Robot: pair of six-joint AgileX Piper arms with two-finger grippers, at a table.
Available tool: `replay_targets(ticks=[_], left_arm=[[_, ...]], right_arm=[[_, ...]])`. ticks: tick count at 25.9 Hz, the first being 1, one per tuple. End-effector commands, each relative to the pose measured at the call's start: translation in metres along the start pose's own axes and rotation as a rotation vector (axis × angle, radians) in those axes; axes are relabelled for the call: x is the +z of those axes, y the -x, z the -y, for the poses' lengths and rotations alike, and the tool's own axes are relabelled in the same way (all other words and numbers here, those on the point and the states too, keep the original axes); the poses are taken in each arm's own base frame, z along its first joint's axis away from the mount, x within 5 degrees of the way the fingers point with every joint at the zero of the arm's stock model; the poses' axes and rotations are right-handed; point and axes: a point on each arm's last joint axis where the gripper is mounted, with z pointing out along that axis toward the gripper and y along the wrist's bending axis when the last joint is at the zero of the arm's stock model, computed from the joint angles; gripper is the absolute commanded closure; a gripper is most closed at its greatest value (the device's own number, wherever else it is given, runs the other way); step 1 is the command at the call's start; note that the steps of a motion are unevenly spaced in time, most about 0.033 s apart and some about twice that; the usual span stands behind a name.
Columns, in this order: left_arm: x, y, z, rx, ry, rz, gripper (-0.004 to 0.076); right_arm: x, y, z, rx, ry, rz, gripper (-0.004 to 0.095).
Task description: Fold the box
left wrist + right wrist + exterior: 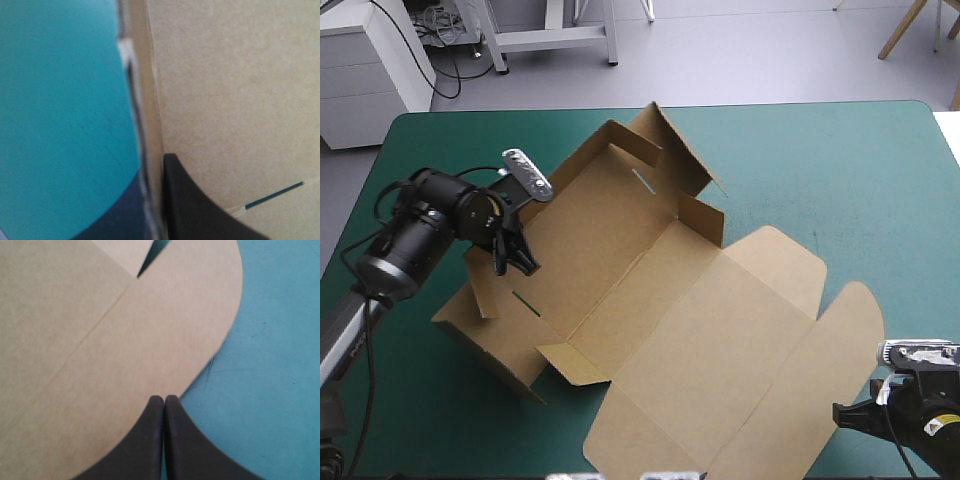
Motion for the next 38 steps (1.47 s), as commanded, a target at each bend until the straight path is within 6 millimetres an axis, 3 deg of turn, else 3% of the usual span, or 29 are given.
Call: replay_targets(ticks=[1, 11, 20, 26, 30, 34, 38], left_arm=[[-0.022, 0.031, 0.008, 0.15, 0.157, 0.18, 0.0734], [-0.033, 0.084, 0.061, 0.584, 0.395, 0.411, 0.0734], [-0.04, 0.104, 0.094, 0.701, 0.396, 0.57, 0.0734], [-0.033, 0.104, 0.103, 0.723, 0.437, 0.56, 0.0734], [-0.012, 0.092, 0.123, 0.746, 0.58, 0.557, 0.0734], [0.008, 0.077, 0.138, 0.843, 0.62, 0.533, 0.0734], [0.014, 0.071, 0.144, 0.866, 0.601, 0.523, 0.0734]], right_arm=[[-0.006, 0.01, 0.0, -0.01, -0.007, 0.068, 0.0927], [-0.006, 0.01, 0.0, -0.01, -0.007, 0.068, 0.0927], [-0.006, 0.01, 0.0, -0.01, -0.007, 0.068, 0.0927], [-0.006, 0.011, 0.001, -0.028, -0.015, 0.08, 0.0927], [-0.006, 0.012, 0.001, -0.031, -0.017, 0.087, 0.0927], [-0.006, 0.011, 0.001, -0.027, -0.01, 0.077, 0.0925], [-0.006, 0.011, 0.001, -0.032, -0.01, 0.077, 0.0919]])
